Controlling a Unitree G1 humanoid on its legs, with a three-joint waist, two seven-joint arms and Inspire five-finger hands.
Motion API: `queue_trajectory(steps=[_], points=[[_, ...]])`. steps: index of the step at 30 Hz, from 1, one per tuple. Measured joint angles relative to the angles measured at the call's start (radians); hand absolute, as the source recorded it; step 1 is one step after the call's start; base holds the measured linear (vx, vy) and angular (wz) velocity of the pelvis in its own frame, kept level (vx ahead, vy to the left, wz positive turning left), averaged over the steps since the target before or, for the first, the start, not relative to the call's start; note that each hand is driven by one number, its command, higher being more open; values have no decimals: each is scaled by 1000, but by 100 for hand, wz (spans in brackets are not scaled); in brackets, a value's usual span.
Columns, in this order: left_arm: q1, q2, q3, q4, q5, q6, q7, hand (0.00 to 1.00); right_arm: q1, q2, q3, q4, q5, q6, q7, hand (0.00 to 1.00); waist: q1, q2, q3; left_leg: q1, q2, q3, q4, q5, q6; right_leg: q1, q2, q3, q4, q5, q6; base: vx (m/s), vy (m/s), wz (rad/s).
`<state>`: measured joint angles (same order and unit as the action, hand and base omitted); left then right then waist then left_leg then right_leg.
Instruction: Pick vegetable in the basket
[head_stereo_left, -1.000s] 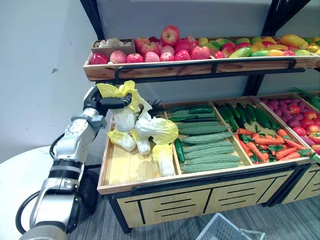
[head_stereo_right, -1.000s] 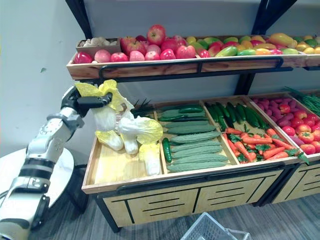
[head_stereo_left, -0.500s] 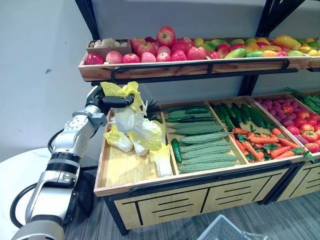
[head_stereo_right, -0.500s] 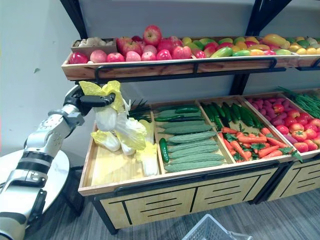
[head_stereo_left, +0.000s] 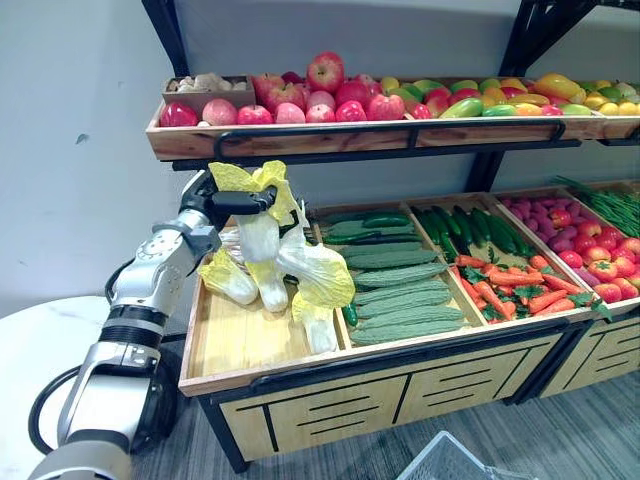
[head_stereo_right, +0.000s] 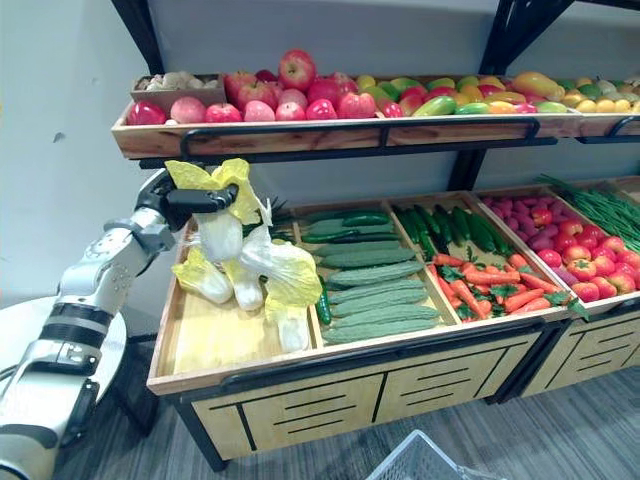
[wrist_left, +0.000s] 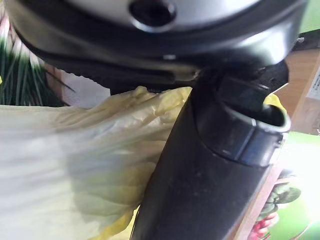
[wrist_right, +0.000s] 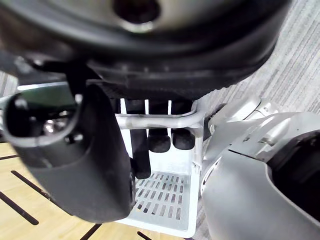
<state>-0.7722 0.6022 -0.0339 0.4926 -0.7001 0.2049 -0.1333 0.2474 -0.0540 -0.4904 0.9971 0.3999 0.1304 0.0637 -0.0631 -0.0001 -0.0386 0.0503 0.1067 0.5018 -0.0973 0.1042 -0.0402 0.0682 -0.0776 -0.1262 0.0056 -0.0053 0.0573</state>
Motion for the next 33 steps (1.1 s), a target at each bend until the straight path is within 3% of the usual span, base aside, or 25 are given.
queue_trajectory(steps=[7, 9, 10, 11, 12, 13, 14, 16, 19, 22, 24, 29, 33], points=[[9, -22, -40, -19, -1, -6, 8, 0, -4, 4, -21, 6, 0, -6, 3, 0, -10, -3, 8, -2, 5, 9, 1, 3, 0, -20, 7, 25, 17, -3, -3, -28, -18, -8], [20, -19, -37, -57, -1, -6, 31, 0, -33, -7, -16, 43, 14, -6, 2, 0, -14, -12, 25, 7, 13, 22, 16, 1, -3, -34, 21, 55, 28, -6, -6, -49, -49, -41], [40, -1, -29, -94, -7, -6, 51, 0, -59, -13, 6, 61, 24, -1, -2, 0, -1, -32, 45, -9, 26, 5, 112, -31, -1, -40, 21, 101, 37, -6, -7, -43, -160, -127], [81, 35, -14, -133, -14, -6, 69, 0, -95, -27, 30, 83, 33, 8, -1, 0, 20, -49, 70, -43, 48, -134, 258, -81, 20, -43, 25, 183, 49, -4, -19, -24, -158, -175], [108, 42, 3, -152, -15, -5, 77, 0, -107, -55, 41, 88, 32, 10, 1, 0, 38, -35, 79, -63, 51, -276, 327, -153, 15, -48, 35, 242, 53, 4, -22, 2, -66, -203], [131, 42, 11, -178, -16, -6, 83, 0, -116, -91, 40, 88, 33, 9, 0, 0, 58, 7, 82, -61, 42, -387, 329, -202, -25, -64, 67, 300, 63, 14, -18, 11, 91, -151], [137, 42, 11, -191, -16, -6, 83, 0, -118, -106, 40, 87, 33, 9, 0, 0, 62, 25, 82, -47, 46, -412, 312, -227, -35, -74, 83, 319, 72, 17, -11, 38, 171, -125], [141, 42, 11, -237, -16, -8, 82, 0, -124, -120, 48, 71, 37, 9, 3, 0, 58, 19, 96, -11, 23, -389, 264, -225, -40, -110, 81, 373, 108, 11, 12, 19, 161, -85], [151, 43, 10, -304, -10, -9, 86, 0, -121, -123, 125, -46, 57, 28, 1, 0, 49, -17, 113, 17, 4, -297, 234, -222, -32, -138, 63, 447, 104, 26, 36, -22, 160, -78], [158, 45, 5, -379, 16, -9, 78, 0, -118, -160, 172, -312, 69, 97, -1, 0, 37, -19, 114, 42, -29, -217, 185, -215, -12, -154, 16, 453, 46, 64, 56, -14, 124, -66], [158, 59, 0, -410, 24, -19, 58, 0, -119, -203, 181, -441, 74, 100, 5, 0, 32, -19, 113, 47, -37, -197, 177, -216, -8, -149, 4, 456, 13, 90, 70, 19, 93, -36], [158, 91, -1, -386, 26, -39, 35, 0, -241, -431, 205, -642, 62, 101, 63, 0, 18, -22, 112, 62, -38, -209, 170, -217, -8, -141, 10, 418, -4, 120, 64, 20, 21, -15], [162, 89, -1, -375, 41, -46, 33, 0, -375, -515, 205, -749, 64, 120, 119, 0, 11, -34, 107, 68, -33, -212, 169, -217, -9, -116, 8, 401, -58, 153, 57, -21, 1, 0]])
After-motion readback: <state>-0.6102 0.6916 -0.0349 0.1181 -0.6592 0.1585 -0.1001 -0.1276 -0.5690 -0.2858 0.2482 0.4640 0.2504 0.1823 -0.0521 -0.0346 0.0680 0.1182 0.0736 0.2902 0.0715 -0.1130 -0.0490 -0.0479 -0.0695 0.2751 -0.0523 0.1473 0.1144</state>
